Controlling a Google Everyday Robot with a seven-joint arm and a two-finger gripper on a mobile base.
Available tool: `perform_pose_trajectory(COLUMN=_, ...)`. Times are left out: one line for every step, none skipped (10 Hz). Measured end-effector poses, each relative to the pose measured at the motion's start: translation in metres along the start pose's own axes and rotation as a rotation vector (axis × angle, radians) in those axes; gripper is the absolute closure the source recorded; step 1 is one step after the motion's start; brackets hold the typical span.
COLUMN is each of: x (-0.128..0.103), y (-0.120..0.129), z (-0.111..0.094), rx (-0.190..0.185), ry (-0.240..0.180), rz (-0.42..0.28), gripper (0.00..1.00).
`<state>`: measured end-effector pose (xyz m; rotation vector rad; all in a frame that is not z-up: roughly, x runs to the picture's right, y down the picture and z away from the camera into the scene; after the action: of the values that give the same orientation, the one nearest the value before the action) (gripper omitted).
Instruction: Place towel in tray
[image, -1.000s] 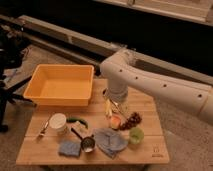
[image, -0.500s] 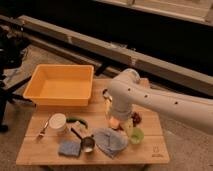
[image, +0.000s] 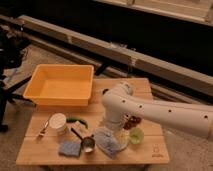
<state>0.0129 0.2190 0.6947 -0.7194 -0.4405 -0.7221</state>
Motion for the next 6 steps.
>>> perform_pose_trajectory(x=-0.001, y=0.002, z=0.008, rx=-0.002, ry=-0.007, rz=-0.006, gripper=0.2)
perform_pose_trajectory(x=0.001, y=0.004, z=0.014, rx=-0.002, ry=-0.011, rz=-0.007, gripper=0.2)
perform_pose_trajectory(x=0.004, y=0.007, z=0.024, rx=-0.009, ry=-0.018, rz=-0.009, gripper=0.2)
perform_pose_trajectory(x=0.006, y=0.007, z=0.031, rx=-0.013, ry=-0.022, rz=-0.011, gripper=0.2)
perform_pose_trajectory(x=0.009, y=0.007, z=0.04, rx=-0.02, ry=-0.025, rz=-0.011, gripper=0.2)
perform_pose_trajectory(x=0.012, y=0.006, z=0.051, rx=-0.029, ry=-0.029, rz=-0.008, gripper=0.2)
